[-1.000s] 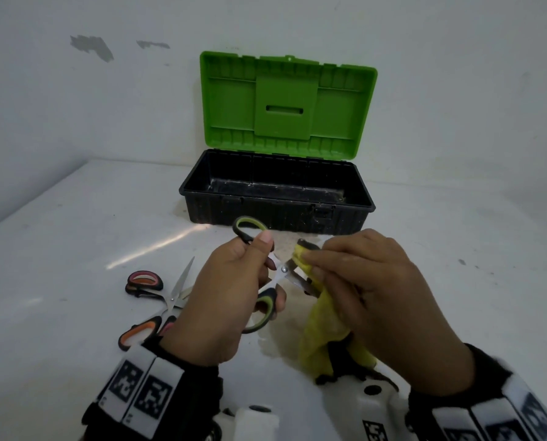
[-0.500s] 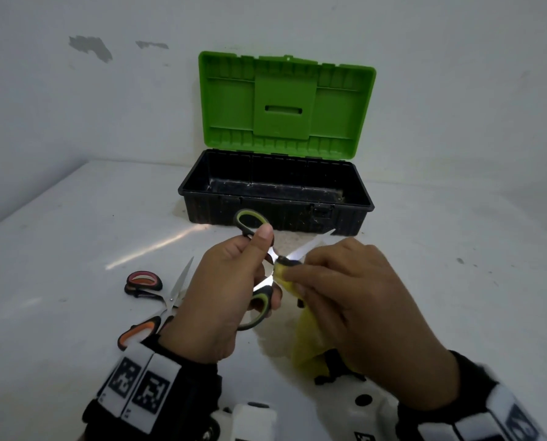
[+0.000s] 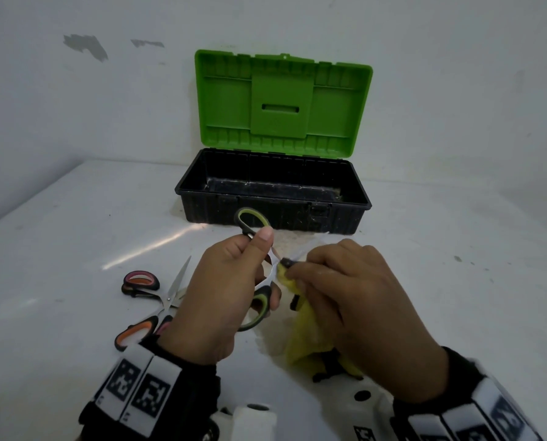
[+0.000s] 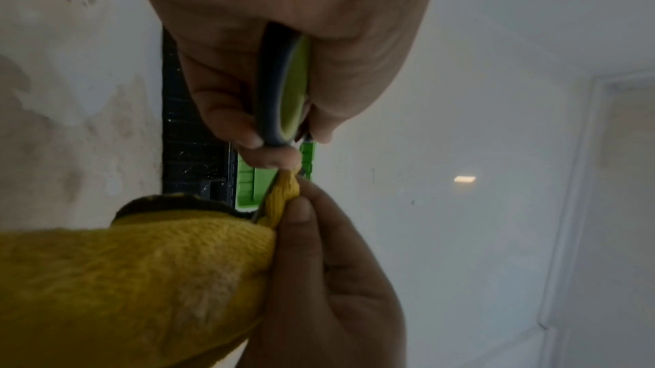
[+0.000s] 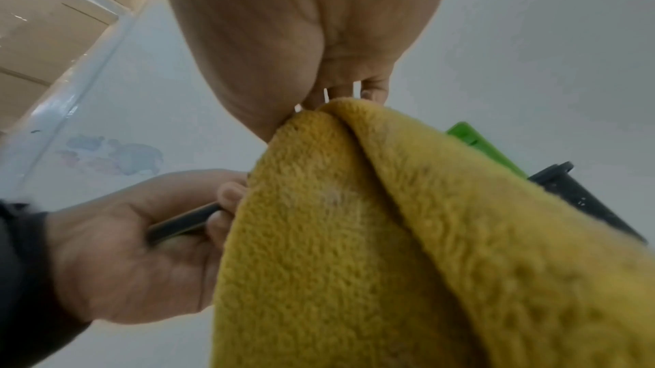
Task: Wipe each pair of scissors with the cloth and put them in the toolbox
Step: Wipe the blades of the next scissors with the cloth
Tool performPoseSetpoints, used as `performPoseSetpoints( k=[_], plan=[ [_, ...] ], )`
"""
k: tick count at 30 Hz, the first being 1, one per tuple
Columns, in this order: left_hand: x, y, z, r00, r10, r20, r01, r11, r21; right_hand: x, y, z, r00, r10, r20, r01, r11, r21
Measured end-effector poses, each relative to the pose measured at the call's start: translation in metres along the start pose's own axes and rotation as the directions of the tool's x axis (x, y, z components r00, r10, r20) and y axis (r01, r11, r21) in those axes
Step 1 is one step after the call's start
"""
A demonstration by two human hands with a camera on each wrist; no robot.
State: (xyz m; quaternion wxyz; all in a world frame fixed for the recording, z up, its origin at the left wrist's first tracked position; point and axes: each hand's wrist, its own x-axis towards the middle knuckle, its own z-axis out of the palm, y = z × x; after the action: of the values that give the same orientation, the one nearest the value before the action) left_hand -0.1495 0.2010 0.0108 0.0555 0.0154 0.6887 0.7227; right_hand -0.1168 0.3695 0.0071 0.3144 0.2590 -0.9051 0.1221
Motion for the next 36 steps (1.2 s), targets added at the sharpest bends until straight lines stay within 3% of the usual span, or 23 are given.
performPoseSetpoints(
  k=[7, 16, 24, 27, 31, 36],
  plan=[
    [0.001, 0.003, -0.004, 1.0, -0.007, 0.014, 0.008, 0.999, -0.051, -0.001, 0.011, -0.01, 0.976, 0.207, -0.069, -0.187, 0.957, 0.223],
    [-0.006, 0.003, -0.001, 1.0, 0.017, 0.006, -0.017, 1.0, -0.007, 0.004, -0.013, 0.013, 0.99, 0.139, -0.009, -0.136, 0.983, 0.124],
    [-0.01, -0.004, 0.002, 0.998, 0.065, -0.009, -0.065, 0.998, -0.016, 0.002, -0.014, 0.013, 0.976, 0.2, 0.083, -0.213, 0.959, 0.186],
    [-0.009, -0.002, 0.0, 0.995, 0.087, -0.056, -0.087, 0.996, 0.017, 0.0, -0.01, 0.006, 0.954, 0.275, 0.121, -0.298, 0.92, 0.257],
    [-0.008, 0.001, -0.002, 0.992, 0.113, -0.053, -0.111, 0.993, 0.032, -0.002, -0.009, -0.005, 0.931, 0.358, -0.065, -0.324, 0.896, 0.304],
    [-0.014, 0.004, 0.004, 0.99, 0.138, 0.036, -0.139, 0.99, 0.032, 0.006, -0.013, -0.003, 0.974, 0.222, -0.036, -0.207, 0.947, 0.246]
  ],
)
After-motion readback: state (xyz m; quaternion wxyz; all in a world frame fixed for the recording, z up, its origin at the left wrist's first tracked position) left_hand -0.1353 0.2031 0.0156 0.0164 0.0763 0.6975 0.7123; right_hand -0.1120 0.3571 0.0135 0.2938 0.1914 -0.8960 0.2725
